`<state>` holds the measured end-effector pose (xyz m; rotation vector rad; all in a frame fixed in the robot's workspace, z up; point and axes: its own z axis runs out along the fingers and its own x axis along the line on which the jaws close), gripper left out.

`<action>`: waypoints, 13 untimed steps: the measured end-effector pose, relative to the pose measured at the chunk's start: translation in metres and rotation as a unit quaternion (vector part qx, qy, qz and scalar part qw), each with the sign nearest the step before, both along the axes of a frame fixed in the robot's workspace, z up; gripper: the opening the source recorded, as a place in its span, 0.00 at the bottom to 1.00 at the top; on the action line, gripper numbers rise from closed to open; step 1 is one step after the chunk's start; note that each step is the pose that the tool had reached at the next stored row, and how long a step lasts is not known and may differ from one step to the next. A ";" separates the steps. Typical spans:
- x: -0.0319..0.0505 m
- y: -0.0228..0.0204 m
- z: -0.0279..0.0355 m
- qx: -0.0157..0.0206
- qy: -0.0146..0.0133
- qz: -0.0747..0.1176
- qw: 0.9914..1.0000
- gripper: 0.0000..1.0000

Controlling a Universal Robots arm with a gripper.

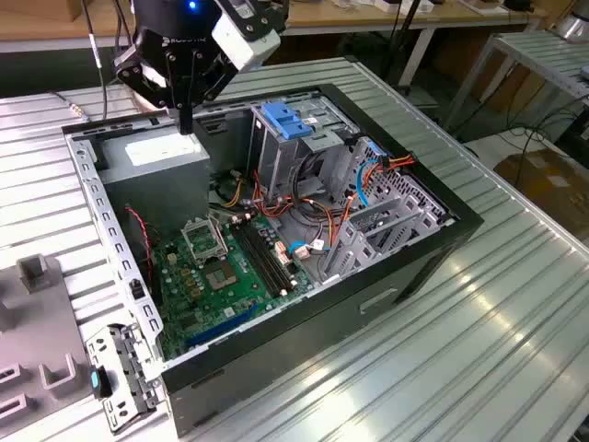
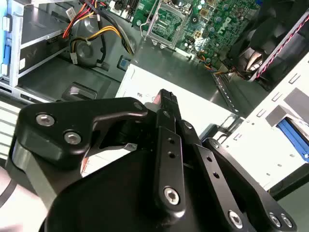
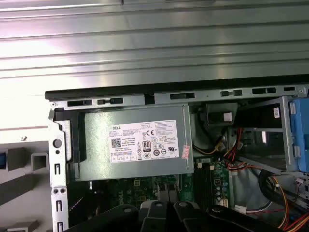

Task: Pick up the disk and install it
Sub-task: 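Reach for the disk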

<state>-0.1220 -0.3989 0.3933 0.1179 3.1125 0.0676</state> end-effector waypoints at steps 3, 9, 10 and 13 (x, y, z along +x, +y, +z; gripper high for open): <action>-0.0014 0.0000 0.0000 0.000 0.000 0.000 1.000 0.11; -0.0053 0.0000 -0.0001 0.000 0.000 0.000 1.000 0.11; -0.0058 0.0000 -0.0002 0.000 0.000 0.000 1.000 0.11; -0.0075 0.0000 -0.0003 0.000 0.000 0.000 1.000 0.11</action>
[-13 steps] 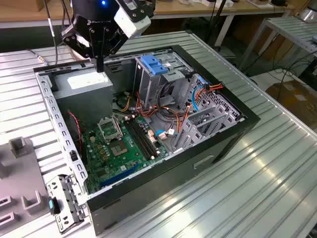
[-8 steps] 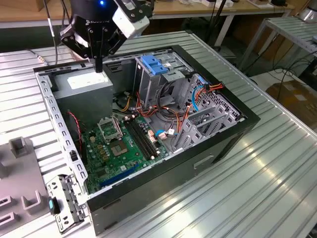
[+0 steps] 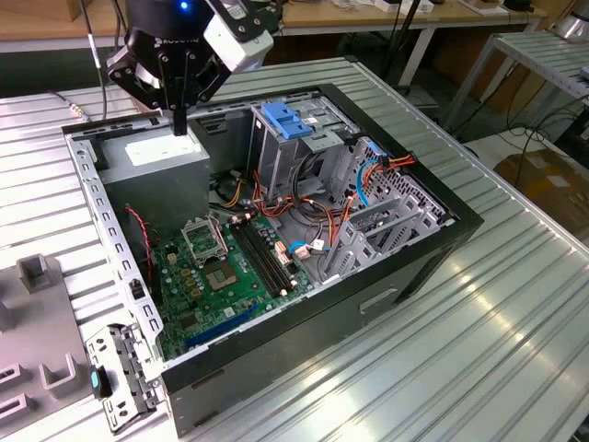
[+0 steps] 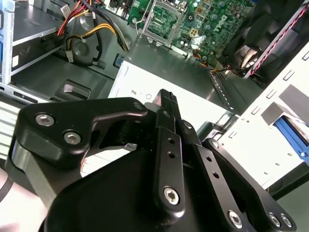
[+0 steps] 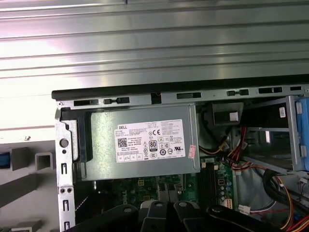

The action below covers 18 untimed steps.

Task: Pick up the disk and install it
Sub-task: 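Reach for the disk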

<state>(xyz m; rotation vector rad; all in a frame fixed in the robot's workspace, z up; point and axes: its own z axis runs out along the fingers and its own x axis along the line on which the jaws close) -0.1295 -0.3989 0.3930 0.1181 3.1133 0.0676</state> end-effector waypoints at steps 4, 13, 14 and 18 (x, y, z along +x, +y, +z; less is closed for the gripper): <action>-0.0033 0.0000 -0.0001 0.000 0.000 0.000 1.000 0.11; -0.0098 0.0000 -0.0003 0.000 0.000 0.000 1.000 0.11; -0.0102 0.0000 -0.0002 0.000 0.000 0.000 1.000 0.11; -0.0128 0.0000 -0.0002 0.000 0.000 0.000 1.000 0.11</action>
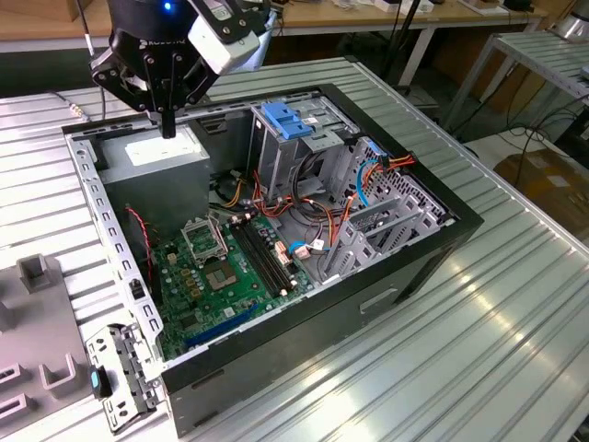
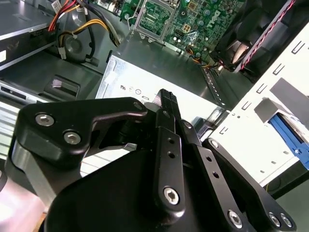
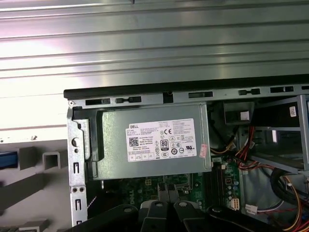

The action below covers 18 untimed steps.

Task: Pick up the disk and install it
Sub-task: 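Reach for the disk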

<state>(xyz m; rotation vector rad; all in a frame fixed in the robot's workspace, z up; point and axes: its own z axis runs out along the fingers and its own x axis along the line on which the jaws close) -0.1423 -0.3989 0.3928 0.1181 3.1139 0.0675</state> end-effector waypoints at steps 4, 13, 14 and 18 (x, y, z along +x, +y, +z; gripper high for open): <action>-0.0016 0.0000 0.0000 0.000 0.000 0.000 1.000 0.11; -0.0125 0.0000 0.0000 0.000 0.000 0.000 1.000 0.11; -0.0134 0.0000 0.0000 0.000 0.000 0.000 1.000 0.11; -0.0164 0.0000 -0.0001 0.000 0.000 0.000 1.000 0.11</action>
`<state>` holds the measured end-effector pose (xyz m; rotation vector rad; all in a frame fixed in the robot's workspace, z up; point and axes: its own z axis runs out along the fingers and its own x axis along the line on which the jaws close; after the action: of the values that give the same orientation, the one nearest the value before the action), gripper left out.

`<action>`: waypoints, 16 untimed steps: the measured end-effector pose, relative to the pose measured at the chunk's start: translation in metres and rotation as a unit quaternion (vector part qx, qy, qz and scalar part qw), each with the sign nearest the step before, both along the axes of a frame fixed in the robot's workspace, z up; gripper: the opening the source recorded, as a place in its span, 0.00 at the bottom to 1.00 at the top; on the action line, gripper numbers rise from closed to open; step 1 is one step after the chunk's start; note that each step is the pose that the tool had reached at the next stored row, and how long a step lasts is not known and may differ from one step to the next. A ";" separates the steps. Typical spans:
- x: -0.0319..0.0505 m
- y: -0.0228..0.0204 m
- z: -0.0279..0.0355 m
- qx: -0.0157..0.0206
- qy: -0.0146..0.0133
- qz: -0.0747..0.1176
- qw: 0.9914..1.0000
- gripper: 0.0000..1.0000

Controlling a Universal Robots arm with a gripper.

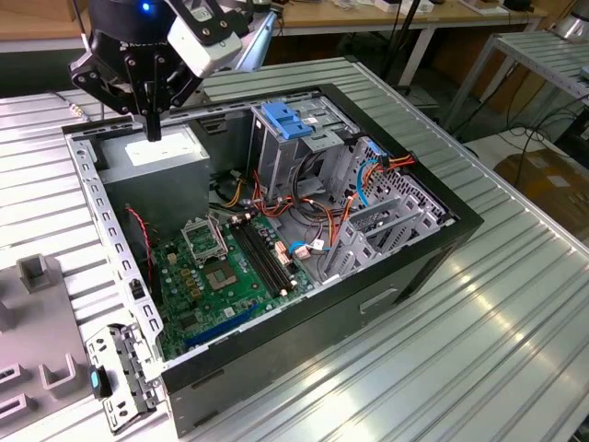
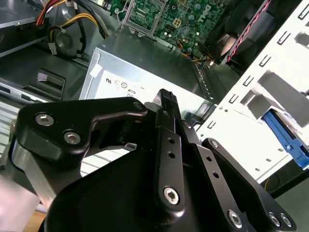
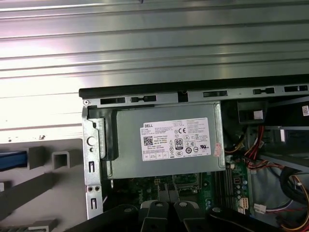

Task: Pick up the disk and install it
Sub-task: 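Reach for the disk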

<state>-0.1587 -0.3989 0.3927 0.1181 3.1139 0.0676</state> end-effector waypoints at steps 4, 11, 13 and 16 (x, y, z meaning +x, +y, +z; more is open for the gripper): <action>-0.0024 0.0000 0.0000 0.000 0.000 0.000 1.000 0.11; -0.0066 0.0000 0.0000 0.000 0.000 0.000 1.000 0.11; -0.0083 0.0000 0.0000 0.000 0.000 0.000 1.000 0.11; -0.0099 0.0000 0.0000 0.000 0.000 0.000 1.000 0.11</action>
<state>-0.1686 -0.3989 0.3926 0.1181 3.1139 0.0676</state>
